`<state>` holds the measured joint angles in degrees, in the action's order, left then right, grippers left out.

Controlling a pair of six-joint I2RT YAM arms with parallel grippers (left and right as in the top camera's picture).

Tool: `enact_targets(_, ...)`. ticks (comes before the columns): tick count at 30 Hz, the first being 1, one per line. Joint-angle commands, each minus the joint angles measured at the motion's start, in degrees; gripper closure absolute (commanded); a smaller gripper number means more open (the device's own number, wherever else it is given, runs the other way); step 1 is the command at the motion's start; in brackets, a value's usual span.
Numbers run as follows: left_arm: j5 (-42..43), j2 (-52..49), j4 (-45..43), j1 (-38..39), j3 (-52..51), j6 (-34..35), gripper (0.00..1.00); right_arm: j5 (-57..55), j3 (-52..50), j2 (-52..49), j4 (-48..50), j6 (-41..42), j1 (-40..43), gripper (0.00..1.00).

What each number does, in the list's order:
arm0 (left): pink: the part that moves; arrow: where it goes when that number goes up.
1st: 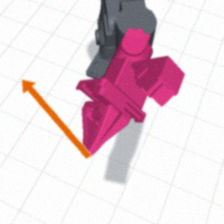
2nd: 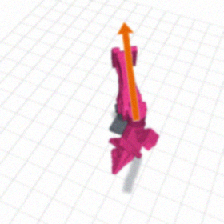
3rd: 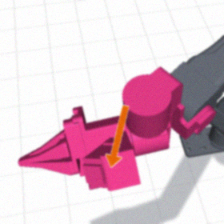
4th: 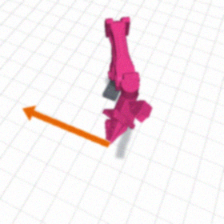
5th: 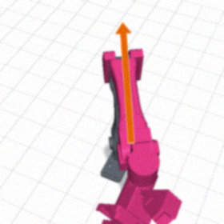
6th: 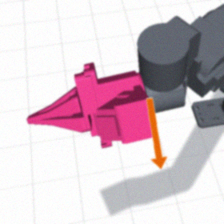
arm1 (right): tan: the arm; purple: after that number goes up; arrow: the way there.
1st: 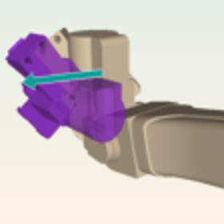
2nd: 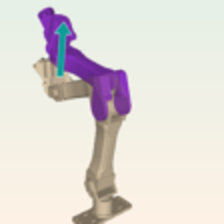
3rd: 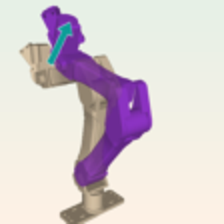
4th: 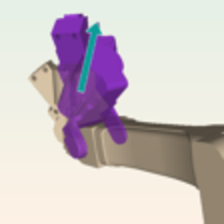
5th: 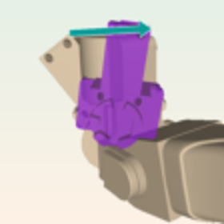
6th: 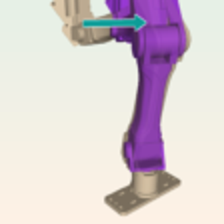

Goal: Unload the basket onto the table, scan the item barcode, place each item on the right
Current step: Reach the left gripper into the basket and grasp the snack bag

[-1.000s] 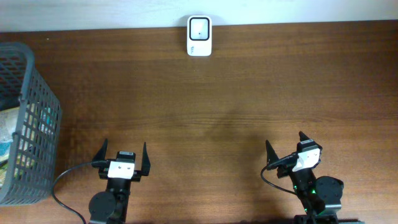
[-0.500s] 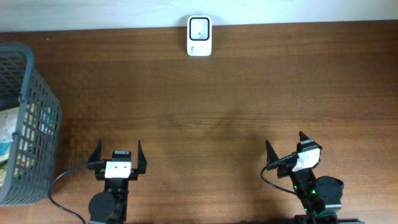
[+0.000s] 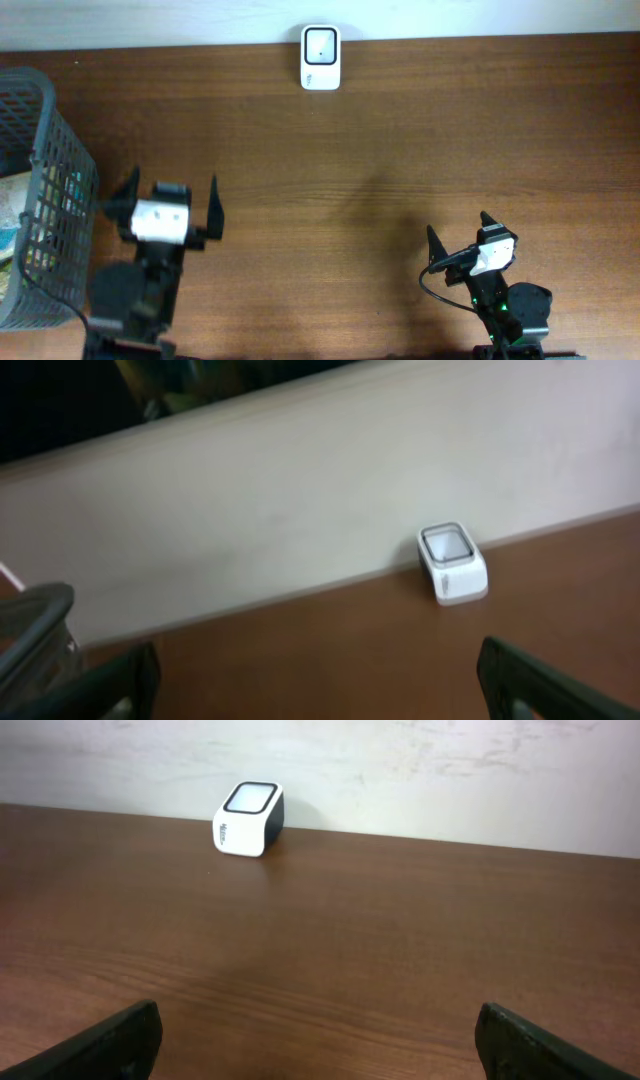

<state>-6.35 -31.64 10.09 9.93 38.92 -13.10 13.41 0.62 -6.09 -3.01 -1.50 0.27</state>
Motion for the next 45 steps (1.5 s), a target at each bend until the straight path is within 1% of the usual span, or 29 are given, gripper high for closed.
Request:
enact_targets(1,0.57,-13.60,9.60,-0.35,17.81,0.85,0.01,-0.13,-0.31,0.20,-0.24,0.42,-0.42,0.01)
enact_targets(3,0.70,-23.28,20.76,-0.35,31.26,0.85,0.01,-0.13,-0.31,0.20,-0.24,0.42,-0.42,0.01)
enact_targets(4,1.44,-26.60,24.76,-0.35,35.67,0.85,0.01,-0.13,-0.31,0.20,-0.24,0.42,-0.42,0.01)
enact_targets(5,5.35,-32.48,31.36,-0.35,43.47,0.83,0.01,-0.13,-0.31,0.20,-0.24,0.42,-0.42,0.01)
enact_targets(6,10.47,-36.50,35.56,-0.35,48.46,0.81,0.01,-0.11,-0.31,0.20,-0.24,0.42,-0.42,0.01)
enact_targets(7,14.23,-39.74,38.32,-0.35,51.87,0.81,0.01,-0.13,-0.31,0.20,-0.24,0.42,-0.42,0.01)
enact_targets(8,17.44,-43.52,38.88,-0.35,53.57,0.83,0.01,-0.13,-0.31,0.20,-0.24,0.42,-0.42,0.01)
enact_targets(10,20.70,-45.79,38.77,-0.35,53.55,0.81,0.01,-0.13,-0.31,0.20,-0.24,0.42,-0.42,0.01)
enact_targets(11,20.48,-47.12,38.45,-0.35,53.55,0.76,0.01,-0.13,-0.31,0.20,-0.24,0.42,-0.42,0.01)
enact_targets(13,16.48,-49.46,36.35,-0.61,53.55,0.83,0.01,-0.13,-0.31,0.20,-0.24,0.42,-0.42,0.01)
enact_targets(15,10.12,-49.81,33.09,-3.10,53.79,8.20,0.01,-0.13,-0.31,0.20,-0.24,0.42,-0.42,0.01)
enact_targets(17,7.30,-49.72,32.52,-8.09,55.54,15.21,0.01,-0.11,-0.31,0.20,-0.24,0.42,-0.42,0.01)
enact_targets(19,7.28,-49.72,32.52,-15.28,56.65,20.11,0.00,-0.13,-0.31,0.20,-0.24,0.42,-0.42,0.01)
enact_targets(21,5.16,-49.81,33.11,-22.05,56.65,24.57,0.00,-0.13,-0.31,0.20,-0.24,0.42,-0.42,0.01)
enact_targets(22,4.55,-50.01,33.20,-24.41,56.65,26.03,0.00,-0.13,-0.31,0.20,-0.24,0.42,-0.42,0.01)
enact_targets(23,3.65,-50.01,32.96,-28.72,56.65,27.54,0.00,-0.13,-0.31,0.20,-0.24,0.42,-0.42,0.01)
enact_targets(25,3.30,-49.99,32.41,-34.27,56.65,27.67,0.00,-0.13,-0.31,0.20,-0.24,0.42,-0.42,0.01)
enact_targets(28,3.54,-50.34,32.26,-38.40,56.65,27.71,0.01,-0.13,-0.31,0.20,-0.24,0.42,-0.42,0.01)
enact_targets(30,3.56,-50.95,31.80,-39.10,56.65,29.49,0.01,-0.13,-0.31,0.20,-0.24,0.42,-0.42,0.01)
enact_targets(38,3.76,-55.54,31.76,-39.04,56.65,29.57,0.01,-0.13,-0.31,0.20,-0.26,0.42,-0.42,0.01)
enact_targets(45,3.67,-55.82,31.52,-39.04,56.65,29.57,0.01,-0.11,-0.31,0.20,-0.24,0.42,-0.42,0.01)
